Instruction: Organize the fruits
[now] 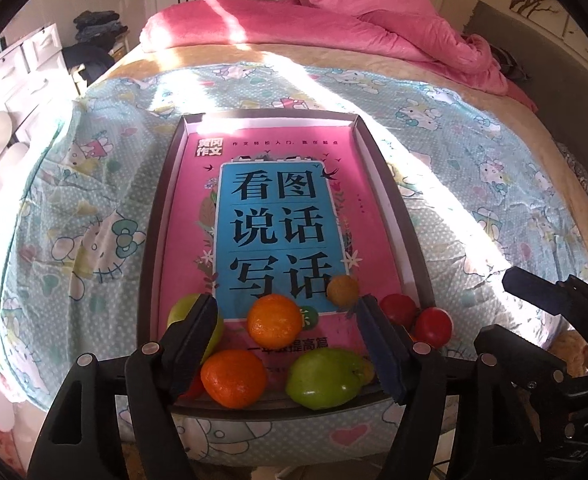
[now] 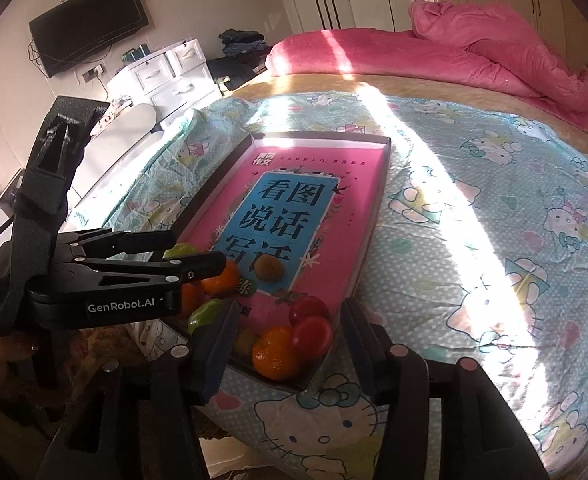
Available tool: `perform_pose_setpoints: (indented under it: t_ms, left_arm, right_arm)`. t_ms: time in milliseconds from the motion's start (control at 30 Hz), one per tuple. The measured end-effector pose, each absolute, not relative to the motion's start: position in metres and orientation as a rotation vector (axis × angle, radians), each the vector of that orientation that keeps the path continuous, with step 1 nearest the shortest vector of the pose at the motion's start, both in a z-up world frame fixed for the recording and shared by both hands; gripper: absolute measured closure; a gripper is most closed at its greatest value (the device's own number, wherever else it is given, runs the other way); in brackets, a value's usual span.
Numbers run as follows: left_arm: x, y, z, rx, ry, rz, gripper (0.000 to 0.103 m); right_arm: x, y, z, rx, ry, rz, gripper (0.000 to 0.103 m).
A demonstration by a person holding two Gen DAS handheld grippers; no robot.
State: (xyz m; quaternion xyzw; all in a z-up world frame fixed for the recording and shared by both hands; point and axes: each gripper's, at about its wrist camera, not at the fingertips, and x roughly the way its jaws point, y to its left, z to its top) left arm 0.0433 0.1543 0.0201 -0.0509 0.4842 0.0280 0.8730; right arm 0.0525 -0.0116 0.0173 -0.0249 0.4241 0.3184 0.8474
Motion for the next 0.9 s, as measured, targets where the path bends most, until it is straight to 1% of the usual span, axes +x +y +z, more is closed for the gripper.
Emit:
perform_pose_setpoints:
  t_ms: [100,133,167,367,467,533,700,800,833,900]
  left_arm:
    - [0.034,0.146,0.032,-0.111,0.976,0.055,0.027]
    - [0.03,0.143,0.037,-0.108,0.962,0.056,0.024]
    - [0.027,0.141,0.041,-0.109,0.949,0.058,0.024]
    - [0.006,0.129,0.07,-0.132,0.873,0.076,0.022]
    - [-0.008,0.126,0.083,-0.166,0.833,0.081,0.02]
    - [-0.02,0.121,0.088,-0.168,0.822,0.092,0.019]
    - [-0.053,0.107,0.082,-0.173,0.798,0.165,0.019]
    - [-0.072,0.106,0.068,-0.204,0.823,0.182,0.019]
    - [-0.076,0.105,0.064,-0.202,0.828,0.187,0.019]
    - [-0.084,0.101,0.058,-0.183,0.836,0.195,0.019]
  right_arm:
    - [0.046,-0.022,0.029,-0.045,0.835,0.651,0.038]
    - [0.044,-0.025,0.034,-0.042,0.816,0.644,0.037]
    - [0.042,-0.029,0.038,-0.038,0.796,0.637,0.037]
    - [0.032,-0.052,0.064,0.01,0.685,0.584,0.027]
    - [0.021,-0.063,0.079,0.018,0.613,0.569,0.019]
    - [0.012,-0.068,0.088,0.014,0.571,0.553,0.01]
    - [-0.004,-0.082,0.1,0.035,0.542,0.548,0.006]
    - [-0.016,-0.087,0.098,0.045,0.535,0.549,0.006]
    - [-0.02,-0.09,0.096,0.045,0.535,0.549,0.002]
    - [-0.028,-0.092,0.091,0.032,0.545,0.557,0.001]
